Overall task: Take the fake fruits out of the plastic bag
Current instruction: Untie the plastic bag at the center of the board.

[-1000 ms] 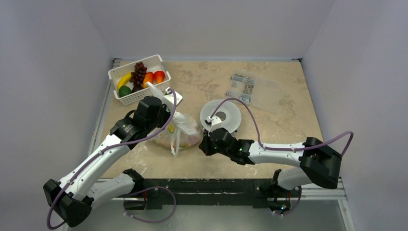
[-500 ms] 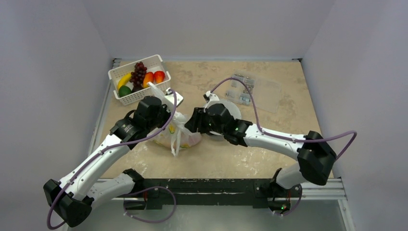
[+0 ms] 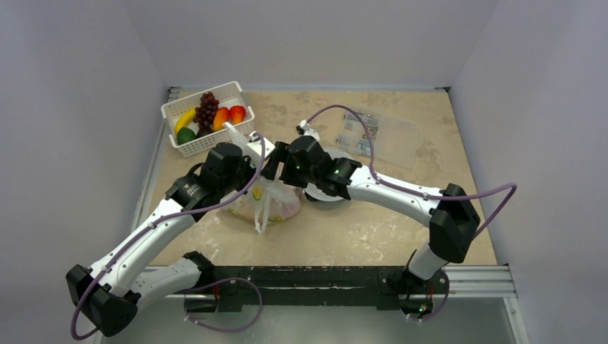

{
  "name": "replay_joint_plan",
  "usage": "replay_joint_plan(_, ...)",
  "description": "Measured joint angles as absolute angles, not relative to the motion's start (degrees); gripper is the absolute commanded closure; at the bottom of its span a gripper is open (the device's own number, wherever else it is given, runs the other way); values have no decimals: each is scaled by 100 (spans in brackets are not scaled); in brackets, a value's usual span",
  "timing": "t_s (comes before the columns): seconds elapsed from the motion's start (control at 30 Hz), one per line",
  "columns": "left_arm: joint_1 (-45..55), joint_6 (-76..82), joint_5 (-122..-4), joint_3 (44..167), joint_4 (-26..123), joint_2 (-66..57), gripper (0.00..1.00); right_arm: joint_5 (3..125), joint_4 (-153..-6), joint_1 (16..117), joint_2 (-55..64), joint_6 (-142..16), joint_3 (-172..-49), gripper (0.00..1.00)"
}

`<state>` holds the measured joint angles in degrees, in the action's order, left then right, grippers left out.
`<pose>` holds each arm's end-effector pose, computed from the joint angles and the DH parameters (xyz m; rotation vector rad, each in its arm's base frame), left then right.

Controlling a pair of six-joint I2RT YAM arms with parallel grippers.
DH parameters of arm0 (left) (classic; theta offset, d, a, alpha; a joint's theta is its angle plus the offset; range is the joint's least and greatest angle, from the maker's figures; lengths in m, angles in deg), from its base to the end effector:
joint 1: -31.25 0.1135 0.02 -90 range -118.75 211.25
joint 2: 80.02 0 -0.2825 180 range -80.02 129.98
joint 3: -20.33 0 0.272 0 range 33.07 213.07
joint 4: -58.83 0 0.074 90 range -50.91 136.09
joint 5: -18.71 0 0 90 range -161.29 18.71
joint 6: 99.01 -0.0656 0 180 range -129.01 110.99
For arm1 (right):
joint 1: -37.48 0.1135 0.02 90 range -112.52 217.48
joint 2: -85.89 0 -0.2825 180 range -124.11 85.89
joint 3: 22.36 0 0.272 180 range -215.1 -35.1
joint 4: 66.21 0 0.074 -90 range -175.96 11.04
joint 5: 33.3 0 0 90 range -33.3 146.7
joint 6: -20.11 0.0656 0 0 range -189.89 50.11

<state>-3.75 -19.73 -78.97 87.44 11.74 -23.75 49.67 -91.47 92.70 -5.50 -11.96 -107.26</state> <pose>0.2036 -0.1318 0.3174 0.7847 2.0536 -0.0900 0.2435 0.3366 0.2920 0.1331 2.2979 0.9919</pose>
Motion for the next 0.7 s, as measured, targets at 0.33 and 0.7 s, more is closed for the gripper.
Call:
replay_joint_plan(0.33, -378, -1973, -7873, 8744, 1166, -2377, 100, 4913, -9357, 9270, -1128, -1030, -10978, 41)
replay_joint_plan(0.7, -395, -1971, -7867, 8744, 1163, -2377, 100, 5026, -9075, 9298, -1023, -796, -10639, 66)
